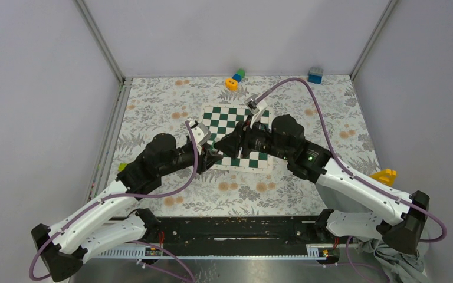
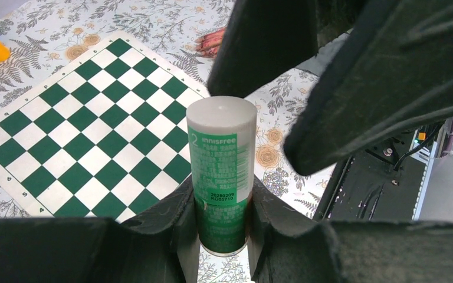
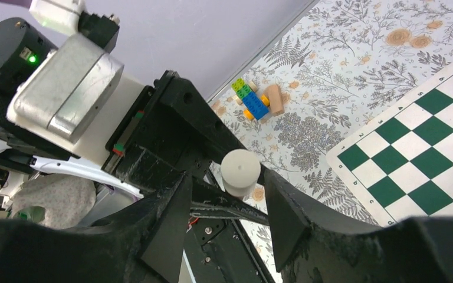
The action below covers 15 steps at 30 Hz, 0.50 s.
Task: Paint the nails
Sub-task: Place the nail polish bottle at the center of the board.
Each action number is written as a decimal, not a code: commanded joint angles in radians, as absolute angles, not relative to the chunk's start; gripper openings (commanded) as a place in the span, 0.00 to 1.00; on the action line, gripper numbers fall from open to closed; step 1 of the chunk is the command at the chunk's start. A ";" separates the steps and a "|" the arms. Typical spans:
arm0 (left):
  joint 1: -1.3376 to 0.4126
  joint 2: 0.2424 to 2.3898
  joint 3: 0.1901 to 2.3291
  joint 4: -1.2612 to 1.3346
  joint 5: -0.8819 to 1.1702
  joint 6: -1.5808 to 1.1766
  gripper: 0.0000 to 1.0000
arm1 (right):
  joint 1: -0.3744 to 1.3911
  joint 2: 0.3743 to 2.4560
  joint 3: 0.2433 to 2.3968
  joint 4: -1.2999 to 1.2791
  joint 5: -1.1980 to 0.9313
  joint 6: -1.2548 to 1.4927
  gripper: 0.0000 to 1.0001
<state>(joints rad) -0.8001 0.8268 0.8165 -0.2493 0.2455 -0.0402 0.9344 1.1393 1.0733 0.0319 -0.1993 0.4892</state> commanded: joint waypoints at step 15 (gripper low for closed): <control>-0.802 0.826 0.858 -0.227 0.223 -0.021 0.00 | 0.966 1.237 1.187 -0.040 -0.168 0.497 0.42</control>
<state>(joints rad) -0.8005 0.8268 0.8165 -0.2497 0.2401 -0.0338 0.9516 1.2274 1.1492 -0.0444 -0.1738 0.4950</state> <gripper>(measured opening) 0.283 0.442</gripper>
